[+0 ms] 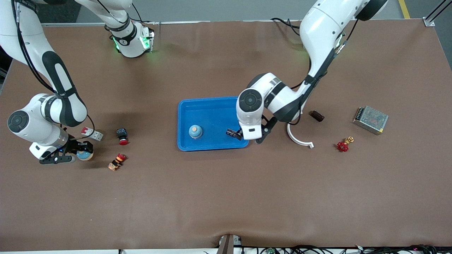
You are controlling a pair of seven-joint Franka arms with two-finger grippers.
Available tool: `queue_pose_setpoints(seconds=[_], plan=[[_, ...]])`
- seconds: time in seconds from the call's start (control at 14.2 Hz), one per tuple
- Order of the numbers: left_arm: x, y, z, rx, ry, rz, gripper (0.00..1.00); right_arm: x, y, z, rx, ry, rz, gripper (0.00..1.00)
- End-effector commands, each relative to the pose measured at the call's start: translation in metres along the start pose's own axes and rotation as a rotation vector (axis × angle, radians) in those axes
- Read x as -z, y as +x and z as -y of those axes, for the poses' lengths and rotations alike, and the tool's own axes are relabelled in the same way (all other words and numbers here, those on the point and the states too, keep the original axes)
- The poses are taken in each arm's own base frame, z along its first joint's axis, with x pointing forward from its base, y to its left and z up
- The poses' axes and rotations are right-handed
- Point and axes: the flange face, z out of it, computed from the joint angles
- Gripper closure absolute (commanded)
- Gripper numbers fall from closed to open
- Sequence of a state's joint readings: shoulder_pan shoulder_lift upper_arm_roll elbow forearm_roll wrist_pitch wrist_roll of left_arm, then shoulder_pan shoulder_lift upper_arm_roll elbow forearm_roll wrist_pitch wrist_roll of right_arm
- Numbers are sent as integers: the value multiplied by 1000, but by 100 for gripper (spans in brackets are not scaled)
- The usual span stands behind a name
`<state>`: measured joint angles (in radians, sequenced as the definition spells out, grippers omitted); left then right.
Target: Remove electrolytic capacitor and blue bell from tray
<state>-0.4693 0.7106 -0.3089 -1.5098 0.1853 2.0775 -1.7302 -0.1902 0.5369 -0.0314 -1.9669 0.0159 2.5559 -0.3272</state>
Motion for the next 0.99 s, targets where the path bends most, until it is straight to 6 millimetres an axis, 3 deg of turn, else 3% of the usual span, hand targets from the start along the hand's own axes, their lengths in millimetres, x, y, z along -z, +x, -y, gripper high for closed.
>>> queue_pose_setpoints(seconds=[0.0, 0.21, 0.92], plan=[[1, -18, -10, 36, -38, -18, 3, -8, 8, -5, 3, 8, -17, 100], [-10, -42, -12, 55, -55, -10, 7, -11, 13, -6, 3, 7, -20, 100], [-42, -57, -24, 195, -143, 47, 18, -21, 20, -16, -4, 3, -25, 100]])
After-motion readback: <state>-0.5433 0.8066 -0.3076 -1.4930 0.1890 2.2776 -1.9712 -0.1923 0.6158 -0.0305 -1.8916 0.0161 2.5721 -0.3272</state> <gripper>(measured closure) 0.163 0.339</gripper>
